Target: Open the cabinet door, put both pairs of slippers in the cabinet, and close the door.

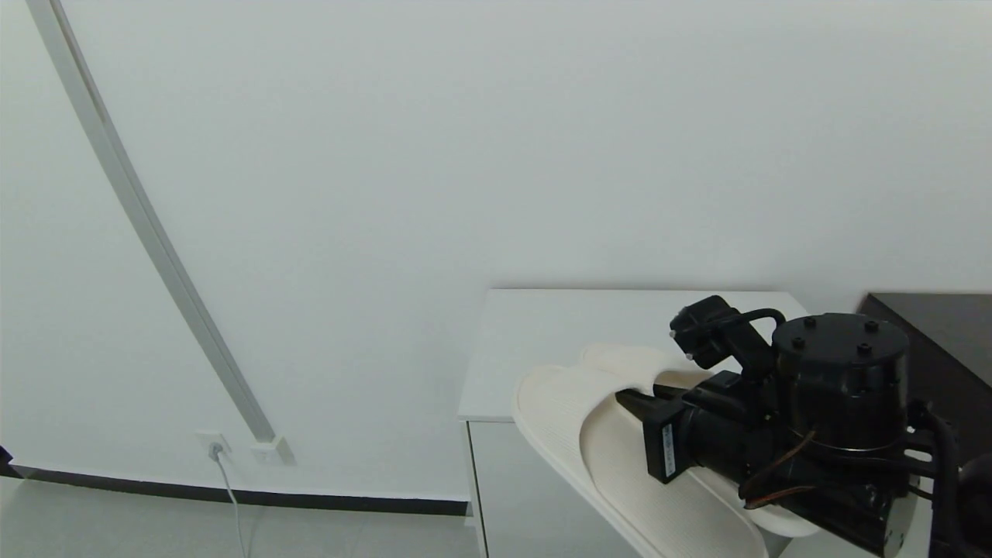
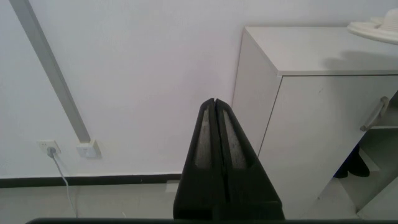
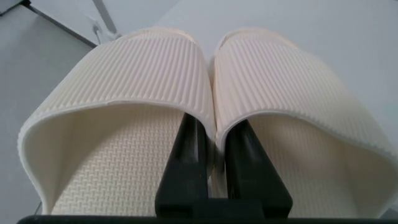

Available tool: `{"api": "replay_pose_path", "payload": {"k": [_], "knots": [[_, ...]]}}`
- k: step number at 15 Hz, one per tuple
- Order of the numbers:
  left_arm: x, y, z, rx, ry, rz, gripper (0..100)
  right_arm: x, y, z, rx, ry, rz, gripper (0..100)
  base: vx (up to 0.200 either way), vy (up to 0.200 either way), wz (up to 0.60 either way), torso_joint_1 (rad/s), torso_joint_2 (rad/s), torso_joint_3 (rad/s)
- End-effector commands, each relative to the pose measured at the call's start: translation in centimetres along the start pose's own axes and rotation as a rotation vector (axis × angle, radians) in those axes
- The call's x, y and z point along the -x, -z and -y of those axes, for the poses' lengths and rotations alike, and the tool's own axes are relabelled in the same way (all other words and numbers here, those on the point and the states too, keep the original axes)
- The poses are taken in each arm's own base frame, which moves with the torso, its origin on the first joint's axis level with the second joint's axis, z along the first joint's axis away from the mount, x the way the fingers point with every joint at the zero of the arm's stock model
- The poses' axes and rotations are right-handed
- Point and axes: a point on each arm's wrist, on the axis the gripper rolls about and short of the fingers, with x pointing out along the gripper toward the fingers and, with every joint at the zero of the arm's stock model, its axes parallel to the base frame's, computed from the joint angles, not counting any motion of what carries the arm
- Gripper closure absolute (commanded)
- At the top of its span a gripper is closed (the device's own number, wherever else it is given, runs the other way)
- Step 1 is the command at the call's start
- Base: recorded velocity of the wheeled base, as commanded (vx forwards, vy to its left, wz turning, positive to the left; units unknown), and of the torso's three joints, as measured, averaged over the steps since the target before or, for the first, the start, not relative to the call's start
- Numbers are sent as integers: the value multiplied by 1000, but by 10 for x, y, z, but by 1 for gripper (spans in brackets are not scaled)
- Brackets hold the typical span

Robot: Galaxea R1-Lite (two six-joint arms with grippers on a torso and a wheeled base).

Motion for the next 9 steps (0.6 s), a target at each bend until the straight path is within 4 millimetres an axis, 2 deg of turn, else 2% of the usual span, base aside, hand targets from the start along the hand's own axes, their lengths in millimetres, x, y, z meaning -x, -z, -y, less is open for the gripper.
{"api": "replay_pose_path", "payload": {"k": [1,6,9], "knots": [[0,0,0,0,0,-1,100,4,0,-2,1,-9,3,100,0,0,0,0,0,0],[0,0,0,0,0,-1,100,6,5,-2,5,-8,-11,100,0,0,0,0,0,0],[0,0,0,0,2,-1,100,6,8,-4,13,-16,-22,100,-200,0,0,9,2,1]]}}
